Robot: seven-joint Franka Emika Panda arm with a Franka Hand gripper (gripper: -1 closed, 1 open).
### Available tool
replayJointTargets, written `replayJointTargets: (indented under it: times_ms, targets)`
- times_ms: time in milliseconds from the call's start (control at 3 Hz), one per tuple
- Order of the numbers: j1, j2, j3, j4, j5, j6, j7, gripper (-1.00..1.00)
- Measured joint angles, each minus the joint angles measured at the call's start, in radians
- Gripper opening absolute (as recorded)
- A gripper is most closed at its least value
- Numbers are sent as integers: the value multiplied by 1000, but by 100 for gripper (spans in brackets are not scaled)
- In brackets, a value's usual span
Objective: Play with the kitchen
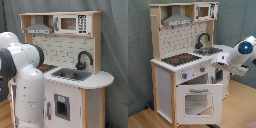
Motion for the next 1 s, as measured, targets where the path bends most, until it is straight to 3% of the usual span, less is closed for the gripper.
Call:
replayJointTargets:
  times_ms: [1000]
  targets:
    - [-13,209,-73,-174,22,101,-132,100]
